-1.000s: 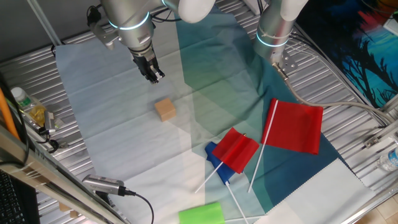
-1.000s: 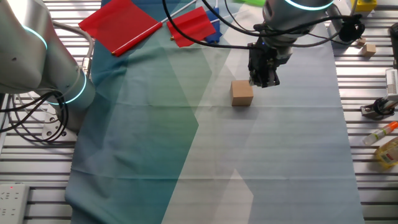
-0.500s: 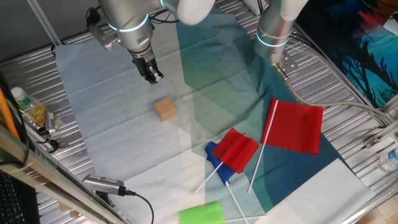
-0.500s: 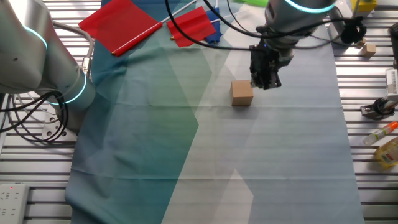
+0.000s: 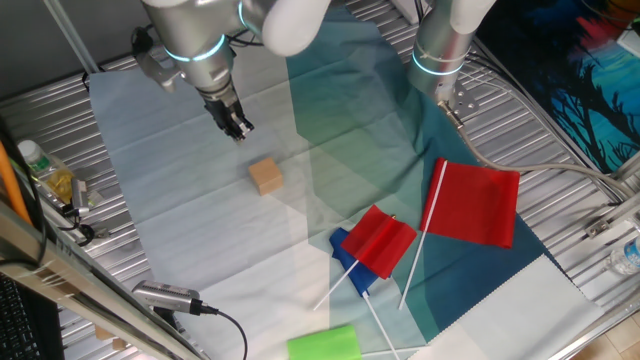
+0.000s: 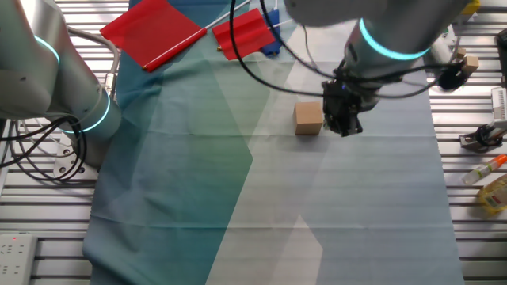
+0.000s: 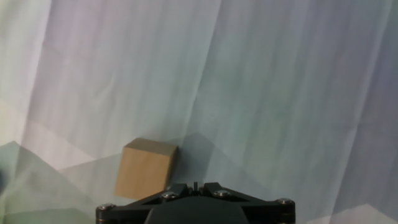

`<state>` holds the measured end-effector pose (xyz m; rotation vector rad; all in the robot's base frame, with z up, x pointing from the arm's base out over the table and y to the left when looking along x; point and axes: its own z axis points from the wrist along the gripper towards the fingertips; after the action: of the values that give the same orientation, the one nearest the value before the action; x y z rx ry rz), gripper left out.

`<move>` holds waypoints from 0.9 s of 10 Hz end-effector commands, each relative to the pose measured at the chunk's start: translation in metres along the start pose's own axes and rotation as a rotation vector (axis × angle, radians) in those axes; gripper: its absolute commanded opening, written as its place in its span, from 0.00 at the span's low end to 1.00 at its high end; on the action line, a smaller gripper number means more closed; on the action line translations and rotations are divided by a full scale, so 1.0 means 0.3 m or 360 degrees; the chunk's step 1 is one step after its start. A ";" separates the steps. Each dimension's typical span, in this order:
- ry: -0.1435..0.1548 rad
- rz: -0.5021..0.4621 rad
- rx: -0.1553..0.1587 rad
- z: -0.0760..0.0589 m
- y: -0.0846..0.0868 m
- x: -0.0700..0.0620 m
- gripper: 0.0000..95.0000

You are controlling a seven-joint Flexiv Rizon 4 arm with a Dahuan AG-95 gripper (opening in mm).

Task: Use the gripper to push the small block from left to right

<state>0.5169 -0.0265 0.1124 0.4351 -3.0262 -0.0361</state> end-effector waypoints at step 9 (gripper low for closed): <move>-0.0050 0.0009 -0.0011 0.178 0.032 -0.002 0.00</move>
<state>0.5090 -0.0152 0.0563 0.4302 -3.0607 -0.0540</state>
